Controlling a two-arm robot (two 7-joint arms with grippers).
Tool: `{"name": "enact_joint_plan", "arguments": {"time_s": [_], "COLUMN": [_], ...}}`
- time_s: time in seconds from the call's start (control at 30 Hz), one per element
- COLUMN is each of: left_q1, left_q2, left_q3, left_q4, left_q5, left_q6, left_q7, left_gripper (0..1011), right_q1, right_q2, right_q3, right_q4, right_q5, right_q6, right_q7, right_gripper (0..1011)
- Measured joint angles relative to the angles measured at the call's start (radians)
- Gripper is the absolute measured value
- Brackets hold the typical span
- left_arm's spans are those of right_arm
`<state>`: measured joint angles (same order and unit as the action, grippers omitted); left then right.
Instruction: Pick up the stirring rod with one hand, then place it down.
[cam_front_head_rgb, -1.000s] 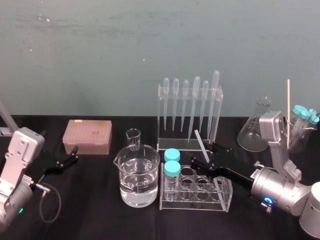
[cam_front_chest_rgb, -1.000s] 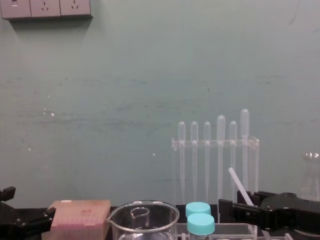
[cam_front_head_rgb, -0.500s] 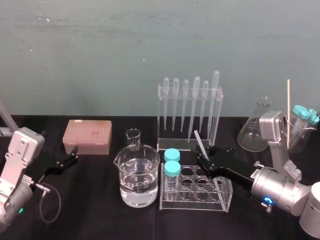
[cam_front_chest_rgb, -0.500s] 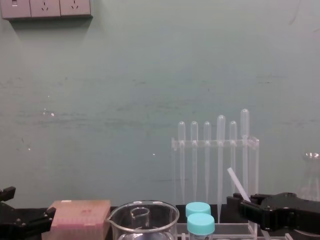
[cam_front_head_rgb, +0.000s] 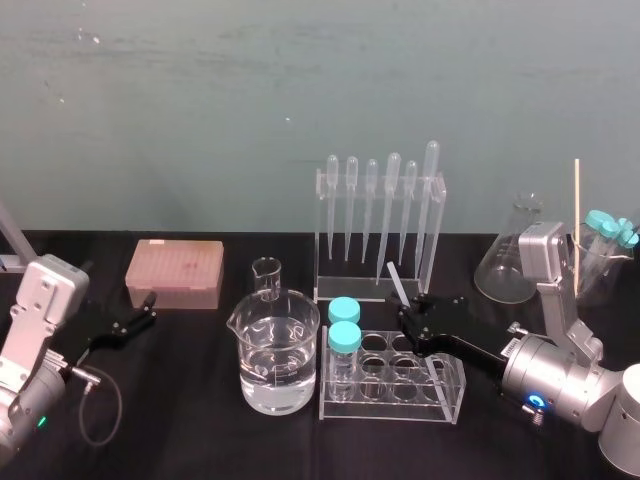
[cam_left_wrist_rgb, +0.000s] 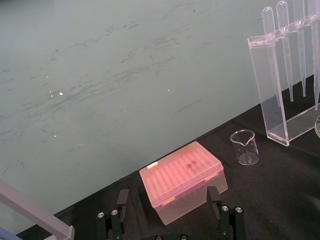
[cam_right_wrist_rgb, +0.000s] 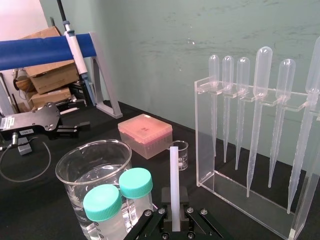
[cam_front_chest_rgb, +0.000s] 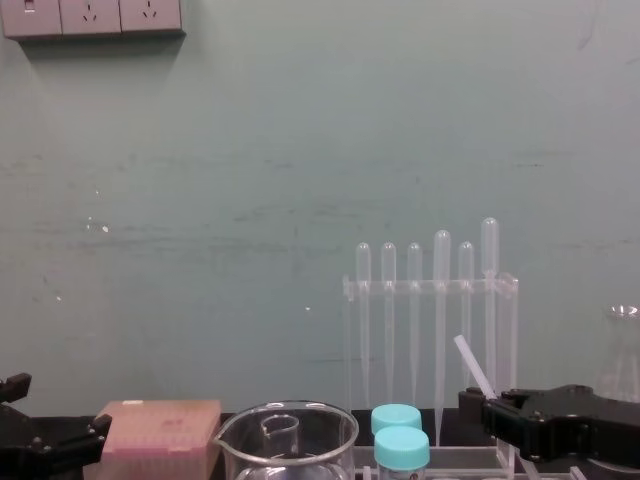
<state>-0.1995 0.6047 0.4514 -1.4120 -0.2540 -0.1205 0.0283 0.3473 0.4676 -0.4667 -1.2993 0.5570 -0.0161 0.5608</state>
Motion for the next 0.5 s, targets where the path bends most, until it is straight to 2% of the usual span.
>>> {"name": "enact_joint_plan", "arguments": {"time_s": [0.13,0.33,0.5], "left_q1": [0.000,0.000,0.000], "left_q2": [0.000,0.000,0.000], "left_q3": [0.000,0.000,0.000], "left_q4": [0.000,0.000,0.000], "left_q5": [0.000,0.000,0.000], "left_q6": [0.000,0.000,0.000], "left_q7": [0.000,0.000,0.000], "left_gripper": [1000,1000,1000], "right_q1": [-0.004,-0.013,-0.003], "right_q2": [-0.002,-0.009,-0.018], "right_q3": [0.008,0.038,0.058], "right_q4": [-0.003,-0.027,-0.041], "right_q5": [0.000,-0.001,-0.029], "right_q6": [-0.007,-0.048,-0.102], "right_q7": [0.001,0.004,-0.002], "right_gripper": [71,71,71]}}
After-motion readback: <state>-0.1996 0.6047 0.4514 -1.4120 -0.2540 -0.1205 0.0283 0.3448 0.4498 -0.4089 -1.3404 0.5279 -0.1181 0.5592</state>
